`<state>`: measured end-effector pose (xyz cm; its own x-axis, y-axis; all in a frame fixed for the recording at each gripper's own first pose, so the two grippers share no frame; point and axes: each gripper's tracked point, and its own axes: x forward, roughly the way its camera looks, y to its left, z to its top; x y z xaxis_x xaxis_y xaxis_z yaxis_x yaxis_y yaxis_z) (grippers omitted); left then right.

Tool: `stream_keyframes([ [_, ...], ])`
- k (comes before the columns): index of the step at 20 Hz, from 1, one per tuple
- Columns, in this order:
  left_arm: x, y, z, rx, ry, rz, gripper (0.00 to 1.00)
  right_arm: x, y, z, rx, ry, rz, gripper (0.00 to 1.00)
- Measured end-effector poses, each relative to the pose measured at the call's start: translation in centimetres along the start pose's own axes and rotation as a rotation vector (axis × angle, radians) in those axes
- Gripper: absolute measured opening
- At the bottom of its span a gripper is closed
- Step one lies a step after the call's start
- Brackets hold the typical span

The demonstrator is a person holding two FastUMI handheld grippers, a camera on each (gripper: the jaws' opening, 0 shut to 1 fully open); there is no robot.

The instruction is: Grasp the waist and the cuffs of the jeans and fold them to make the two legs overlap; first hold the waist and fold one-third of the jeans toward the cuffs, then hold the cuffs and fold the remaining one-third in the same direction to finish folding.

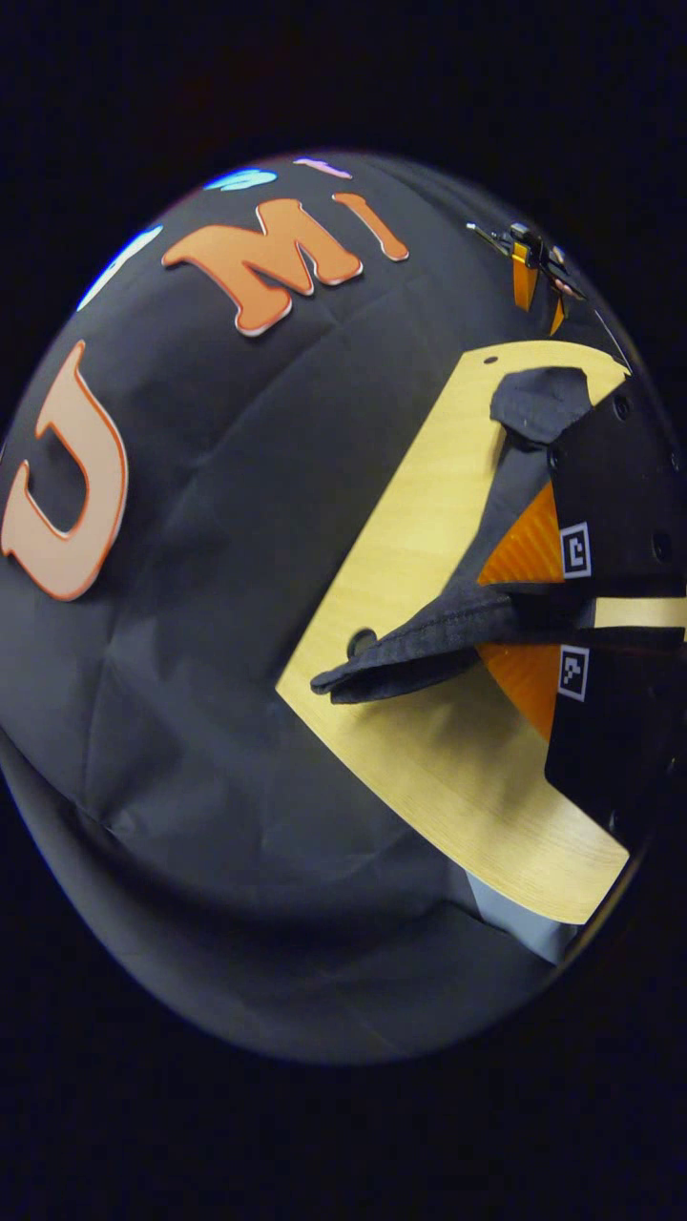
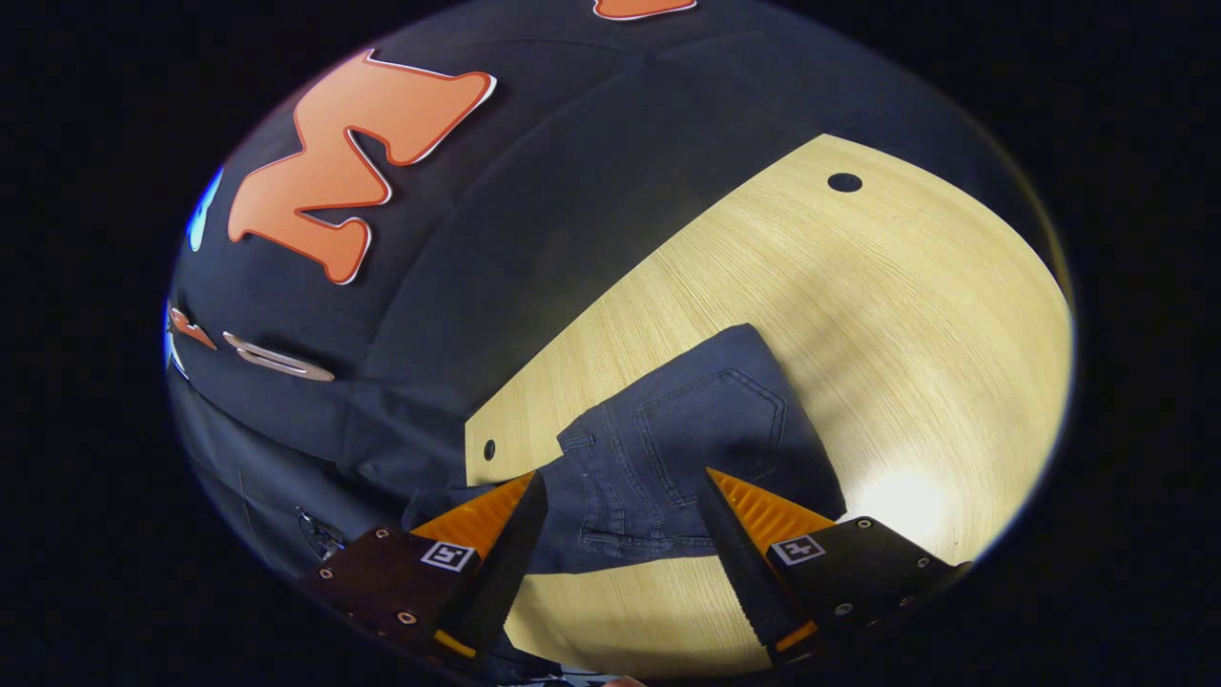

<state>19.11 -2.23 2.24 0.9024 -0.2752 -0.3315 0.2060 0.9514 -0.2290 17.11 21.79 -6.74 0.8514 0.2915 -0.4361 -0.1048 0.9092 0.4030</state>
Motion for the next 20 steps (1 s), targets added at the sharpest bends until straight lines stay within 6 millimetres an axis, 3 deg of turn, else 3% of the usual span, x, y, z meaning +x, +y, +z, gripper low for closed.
stream_keyframes([
  [3, -1.2, -3.8, 1.0, 0.019, -0.035, -0.032, 0.11, -0.2, -0.4, 0.4, -0.005, 0.006, 0.016, 0.97],
  [13, -2.6, -20.6, 1.3, 0.145, -0.075, -0.215, 0.11, -1.6, -2.2, 3.6, -0.132, -0.092, 0.029, 0.97],
  [20, -1.4, -30.3, -2.6, 0.281, -0.025, -0.309, 0.11, -3.2, -3.5, 5.4, -0.279, -0.190, 0.011, 0.98],
])
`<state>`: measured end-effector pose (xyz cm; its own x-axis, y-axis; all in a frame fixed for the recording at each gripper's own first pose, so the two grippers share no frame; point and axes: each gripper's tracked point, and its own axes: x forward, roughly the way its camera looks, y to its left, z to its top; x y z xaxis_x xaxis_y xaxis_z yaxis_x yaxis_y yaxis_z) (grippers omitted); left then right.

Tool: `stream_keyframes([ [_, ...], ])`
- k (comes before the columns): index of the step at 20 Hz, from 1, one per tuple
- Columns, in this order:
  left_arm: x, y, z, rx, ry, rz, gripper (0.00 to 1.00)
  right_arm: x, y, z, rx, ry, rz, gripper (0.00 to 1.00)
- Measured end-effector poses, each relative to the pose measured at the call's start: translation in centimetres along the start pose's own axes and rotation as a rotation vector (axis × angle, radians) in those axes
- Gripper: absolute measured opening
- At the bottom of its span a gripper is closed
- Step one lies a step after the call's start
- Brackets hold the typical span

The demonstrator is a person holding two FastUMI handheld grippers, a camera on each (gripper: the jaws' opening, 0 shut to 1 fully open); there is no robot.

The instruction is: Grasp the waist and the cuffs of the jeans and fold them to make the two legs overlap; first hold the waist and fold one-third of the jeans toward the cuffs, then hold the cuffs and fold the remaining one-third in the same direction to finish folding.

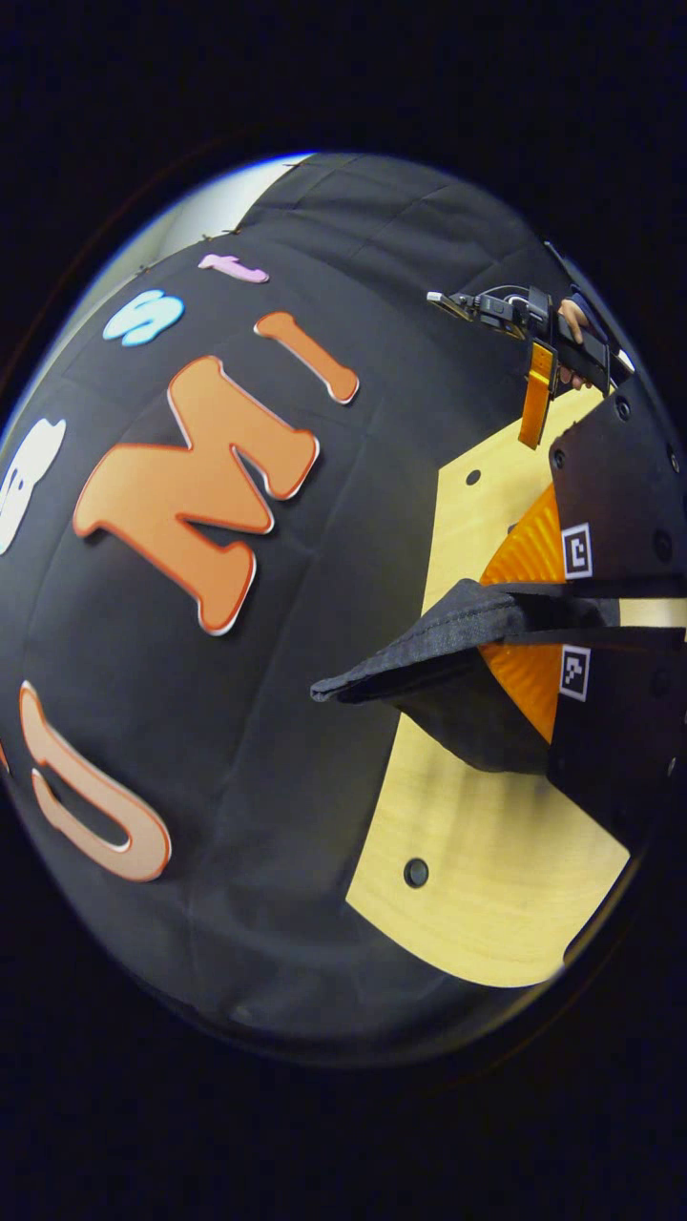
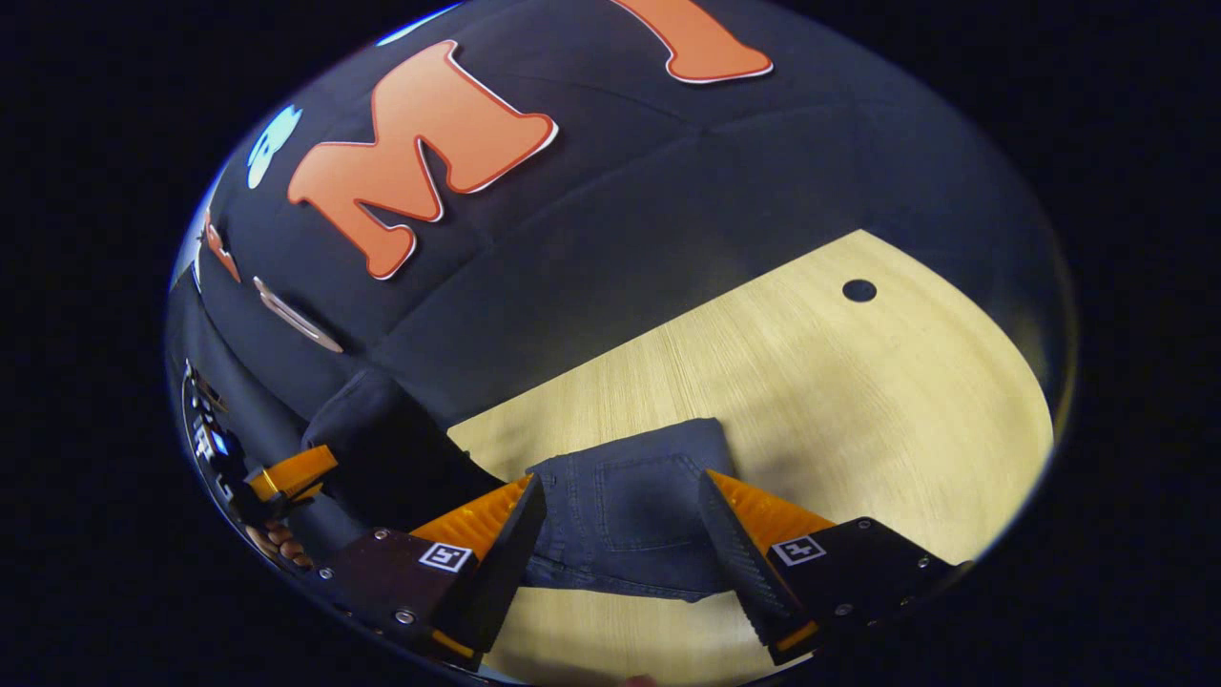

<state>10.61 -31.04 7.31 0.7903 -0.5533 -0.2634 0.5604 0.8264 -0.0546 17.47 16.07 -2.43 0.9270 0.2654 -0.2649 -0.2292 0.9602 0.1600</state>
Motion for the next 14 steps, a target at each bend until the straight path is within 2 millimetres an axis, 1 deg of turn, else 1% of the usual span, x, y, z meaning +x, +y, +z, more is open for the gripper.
stream_keyframes([
  [3, 2.6, -4.6, -1.6, 0.050, 0.049, -0.045, 0.11, -0.6, -0.3, 0.7, -0.063, -0.048, -0.013, 0.98],
  [5, 4.0, -7.4, -3.2, 0.084, 0.084, -0.081, 0.11, -0.7, -0.7, 1.3, -0.092, -0.073, -0.023, 0.98],
  [6, 4.5, -8.4, -4.3, 0.105, 0.103, -0.094, 0.11, -0.8, -0.8, 1.5, -0.102, -0.081, -0.027, 0.98],
  [7, 5.2, -9.2, -5.2, 0.121, 0.119, -0.102, 0.13, -1.0, -0.9, 1.8, -0.111, -0.088, -0.031, 0.98],
  [9, 6.6, -10.6, -6.9, 0.150, 0.154, -0.115, 0.11, -0.9, -1.3, 2.2, -0.124, -0.090, -0.035, 0.98],
  [11, 7.4, -11.9, -8.1, 0.171, 0.184, -0.136, 0.11, -1.2, -1.9, 2.3, -0.139, -0.090, -0.039, 0.98],
  [12, 7.9, -12.4, -9.0, 0.184, 0.199, -0.140, 0.11, -1.3, -2.3, 2.3, -0.148, -0.090, -0.042, 0.98],
  [14, 9.2, -12.7, -11.1, 0.199, 0.245, -0.131, 0.11, -1.7, -3.4, 2.8, -0.160, -0.108, -0.054, 0.98],
])
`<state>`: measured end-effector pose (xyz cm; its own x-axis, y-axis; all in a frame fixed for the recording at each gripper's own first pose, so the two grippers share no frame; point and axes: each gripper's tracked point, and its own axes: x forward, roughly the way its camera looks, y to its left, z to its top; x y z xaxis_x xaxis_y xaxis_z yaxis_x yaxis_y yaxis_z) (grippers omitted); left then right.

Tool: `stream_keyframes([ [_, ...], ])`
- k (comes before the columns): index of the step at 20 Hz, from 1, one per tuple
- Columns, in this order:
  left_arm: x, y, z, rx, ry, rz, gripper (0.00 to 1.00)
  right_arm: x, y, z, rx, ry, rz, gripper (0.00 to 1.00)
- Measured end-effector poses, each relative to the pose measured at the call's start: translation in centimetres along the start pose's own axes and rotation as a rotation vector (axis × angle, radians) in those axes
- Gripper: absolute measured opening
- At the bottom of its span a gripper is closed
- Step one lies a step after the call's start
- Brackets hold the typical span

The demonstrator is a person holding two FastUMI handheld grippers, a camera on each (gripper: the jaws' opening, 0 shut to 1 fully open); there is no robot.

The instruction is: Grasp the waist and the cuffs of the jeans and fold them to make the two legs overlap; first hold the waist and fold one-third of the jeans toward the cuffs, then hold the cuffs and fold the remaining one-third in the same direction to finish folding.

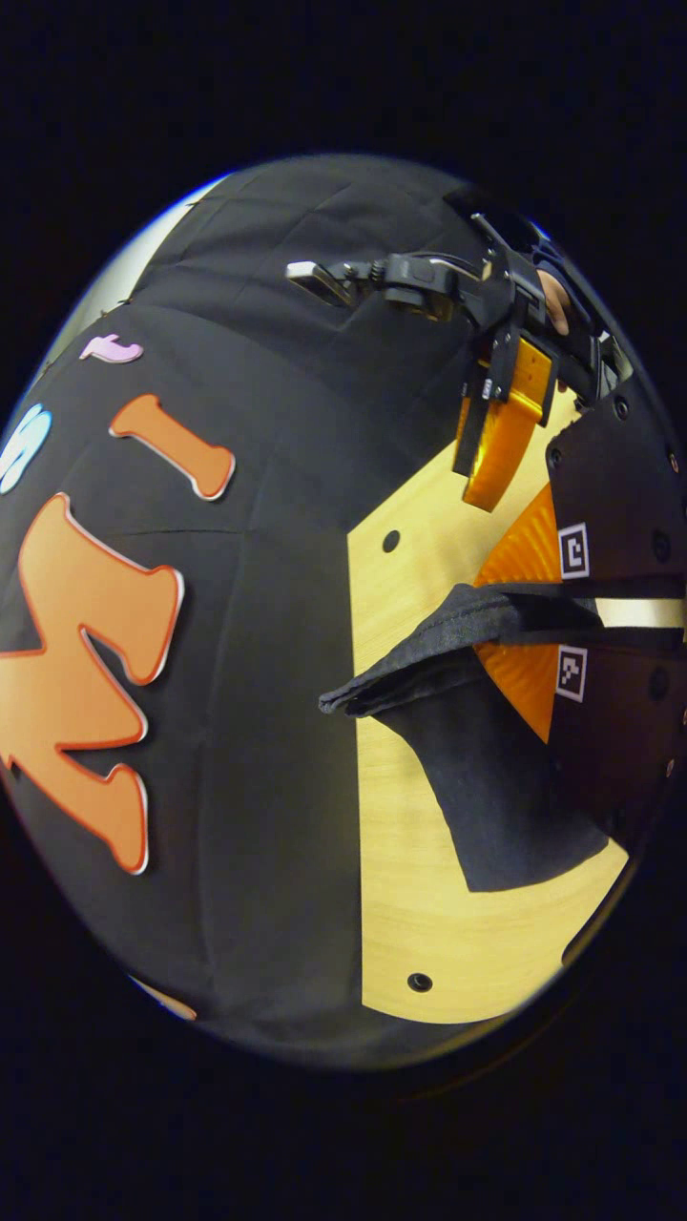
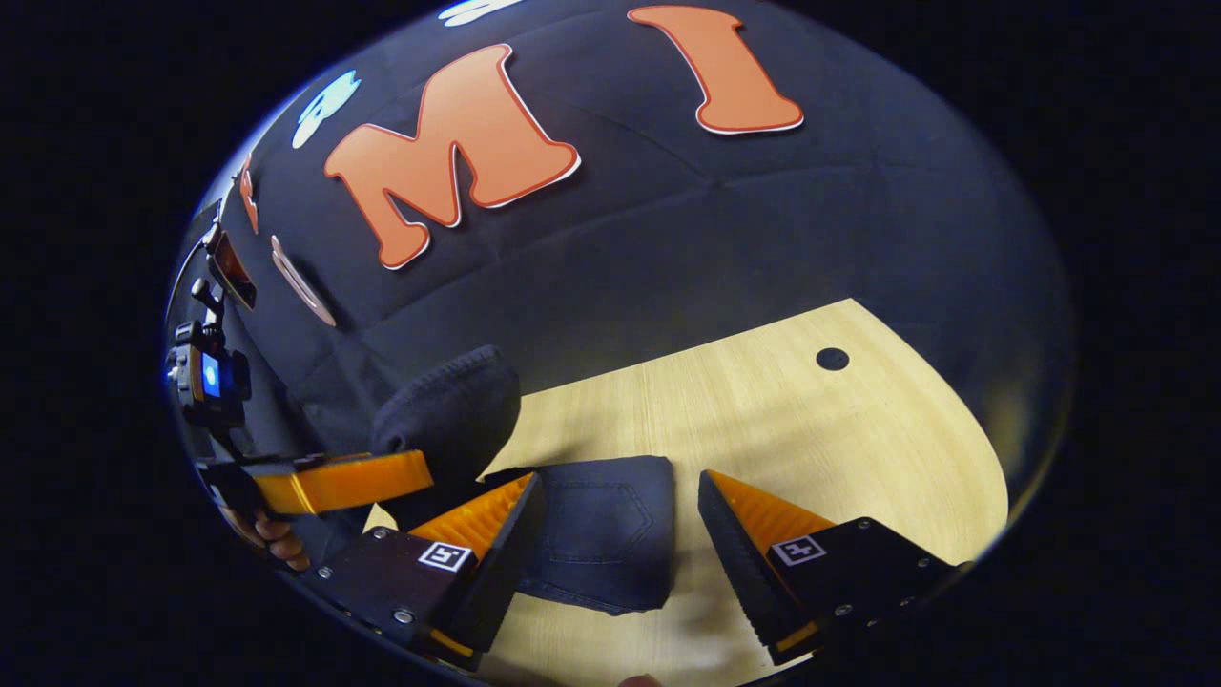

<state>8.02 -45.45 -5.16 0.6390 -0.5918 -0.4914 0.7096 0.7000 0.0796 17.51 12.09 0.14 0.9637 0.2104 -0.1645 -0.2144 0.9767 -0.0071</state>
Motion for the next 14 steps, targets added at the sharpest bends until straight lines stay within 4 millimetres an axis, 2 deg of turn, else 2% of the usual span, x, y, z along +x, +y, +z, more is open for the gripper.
stream_keyframes([
  [4, 2.1, -0.8, -3.3, 0.021, 0.094, -0.001, 0.12, -0.6, -1.6, 0.6, -0.020, -0.018, -0.020, 0.98],
  [5, 2.9, -1.0, -4.2, 0.031, 0.120, -0.003, 0.16, -0.7, -2.0, 0.7, -0.021, -0.023, -0.022, 0.98],
  [6, 2.8, -1.8, -4.9, 0.019, 0.142, -0.032, 0.19, -0.9, -2.3, 0.8, -0.020, -0.025, -0.025, 0.99],
  [7, 3.4, -2.9, -5.4, -0.007, 0.147, -0.081, 0.26, -1.1, -2.4, 0.8, -0.022, -0.030, -0.024, 0.98],
  [8, 3.0, -3.8, -5.2, -0.017, 0.137, -0.117, 0.29, -1.2, -2.5, 0.8, -0.026, -0.035, -0.031, 0.98],
  [9, 2.8, -4.2, -5.0, -0.004, 0.125, -0.128, 0.45, -1.5, -2.5, 1.0, -0.033, -0.042, -0.029, 0.98],
  [11, 2.5, -3.5, -4.3, 0.033, 0.090, -0.100, 0.76, -2.0, -2.1, 1.4, -0.043, -0.066, -0.024, 0.98],
  [14, 1.3, -1.7, -2.7, 0.071, 0.005, -0.030, 0.77, -3.5, -0.9, 2.7, -0.097, -0.139, -0.031, 0.98],
])
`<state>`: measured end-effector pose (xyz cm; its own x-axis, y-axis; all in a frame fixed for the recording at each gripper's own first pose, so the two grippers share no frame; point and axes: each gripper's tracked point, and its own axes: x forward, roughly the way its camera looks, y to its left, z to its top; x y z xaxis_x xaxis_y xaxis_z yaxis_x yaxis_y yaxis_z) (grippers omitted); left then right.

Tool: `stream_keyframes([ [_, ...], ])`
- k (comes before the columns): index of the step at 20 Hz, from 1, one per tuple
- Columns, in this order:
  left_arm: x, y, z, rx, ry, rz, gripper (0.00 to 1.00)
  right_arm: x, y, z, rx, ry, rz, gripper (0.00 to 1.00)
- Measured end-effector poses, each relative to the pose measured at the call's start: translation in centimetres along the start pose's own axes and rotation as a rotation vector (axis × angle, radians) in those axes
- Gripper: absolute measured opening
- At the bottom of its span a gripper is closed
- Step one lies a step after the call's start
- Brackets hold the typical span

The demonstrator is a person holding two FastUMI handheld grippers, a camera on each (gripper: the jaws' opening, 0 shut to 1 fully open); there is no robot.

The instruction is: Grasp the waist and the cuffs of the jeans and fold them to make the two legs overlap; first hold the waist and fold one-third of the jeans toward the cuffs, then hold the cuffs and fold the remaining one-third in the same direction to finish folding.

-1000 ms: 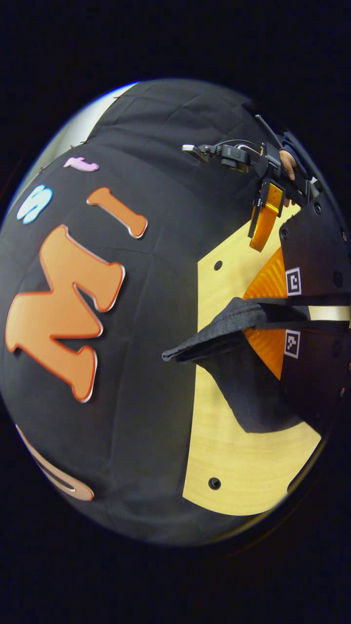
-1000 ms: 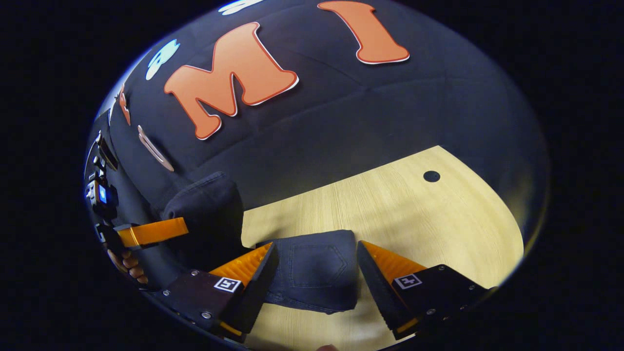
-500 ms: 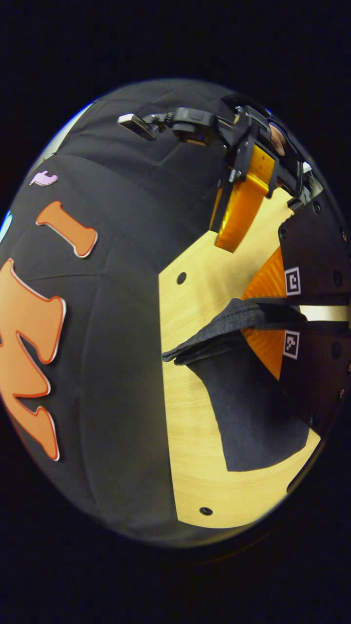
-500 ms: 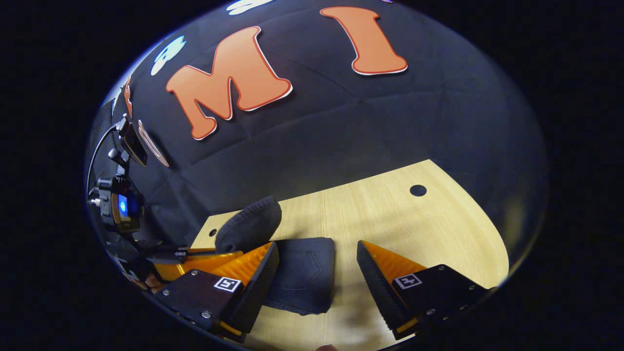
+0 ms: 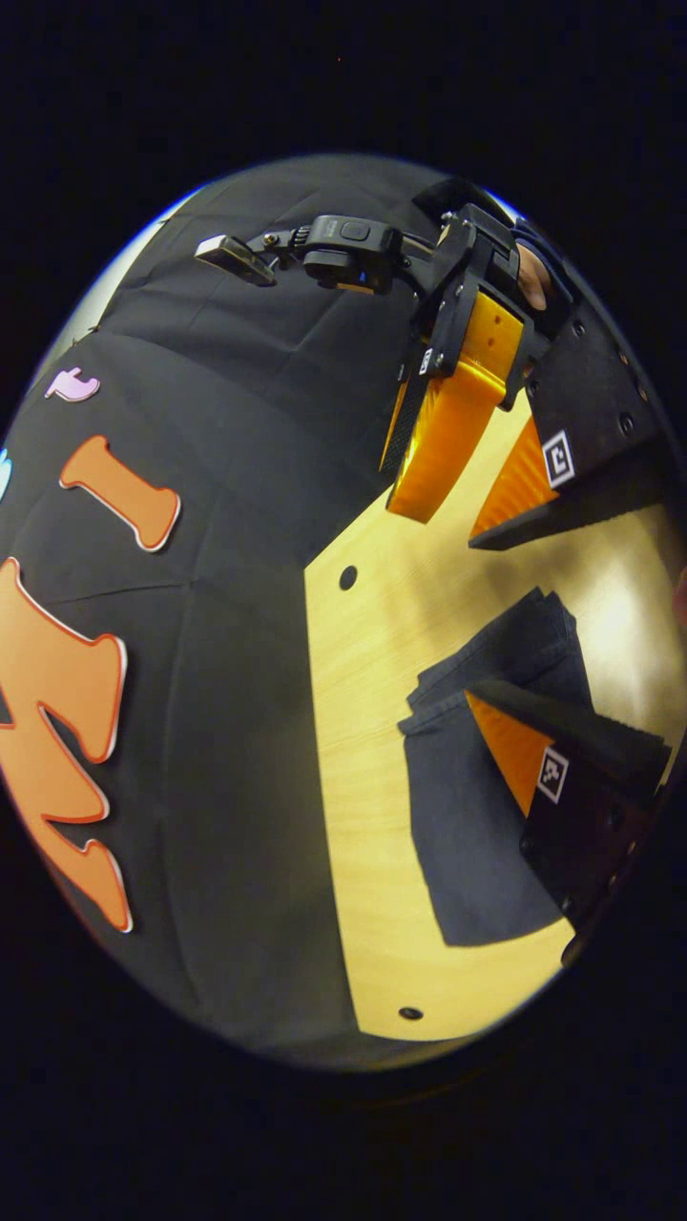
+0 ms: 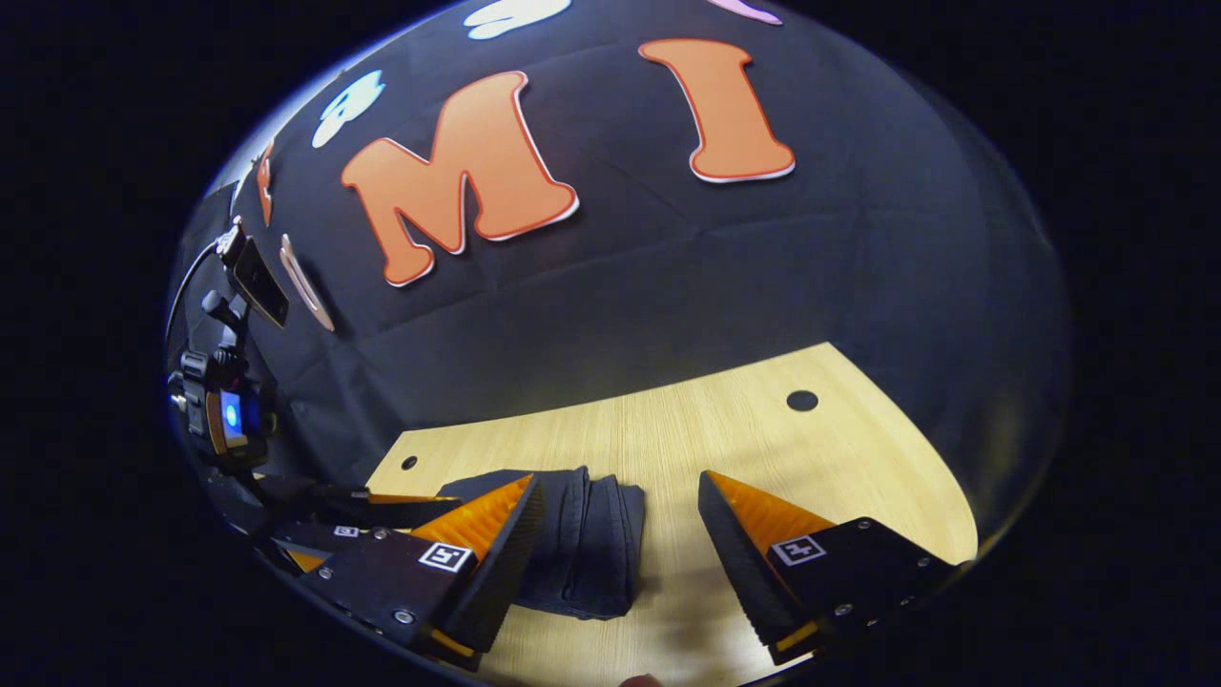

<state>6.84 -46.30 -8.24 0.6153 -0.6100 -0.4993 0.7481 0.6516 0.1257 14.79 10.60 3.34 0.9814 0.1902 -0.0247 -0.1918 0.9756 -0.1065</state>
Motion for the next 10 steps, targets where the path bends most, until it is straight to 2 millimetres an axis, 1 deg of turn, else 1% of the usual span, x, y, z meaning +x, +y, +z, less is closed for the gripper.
stream_keyframes([
  [1, -0.6, 0.6, 0.8, 0.010, -0.035, 0.028, 0.87, -0.7, 0.5, 0.7, -0.029, -0.036, -0.001, 0.98],
  [2, -1.3, 1.2, 1.6, 0.021, -0.075, 0.056, 0.88, -1.2, 1.3, 1.6, -0.062, -0.071, -0.004, 0.98],
  [3, -2.0, 1.7, 2.5, 0.032, -0.119, 0.089, 0.93, -1.9, 2.1, 2.2, -0.087, -0.101, -0.009, 0.98],
  [5, -4.4, 2.7, 4.5, 0.054, -0.206, 0.151, 0.94, -3.8, 3.9, 3.3, -0.125, -0.155, -0.005, 0.98],
  [7, -6.8, 3.5, 5.8, 0.086, -0.295, 0.208, 0.96, -6.0, 5.9, 4.3, -0.154, -0.218, -0.005, 0.98],
  [9, -8.6, 5.2, 6.2, 0.109, -0.361, 0.256, 0.96, -7.8, 7.4, 5.9, -0.187, -0.300, -0.034, 0.98],
  [10, -9.7, 5.8, 6.1, 0.113, -0.398, 0.272, 0.96, -8.3, 8.1, 6.2, -0.210, -0.338, -0.051, 0.97],
])
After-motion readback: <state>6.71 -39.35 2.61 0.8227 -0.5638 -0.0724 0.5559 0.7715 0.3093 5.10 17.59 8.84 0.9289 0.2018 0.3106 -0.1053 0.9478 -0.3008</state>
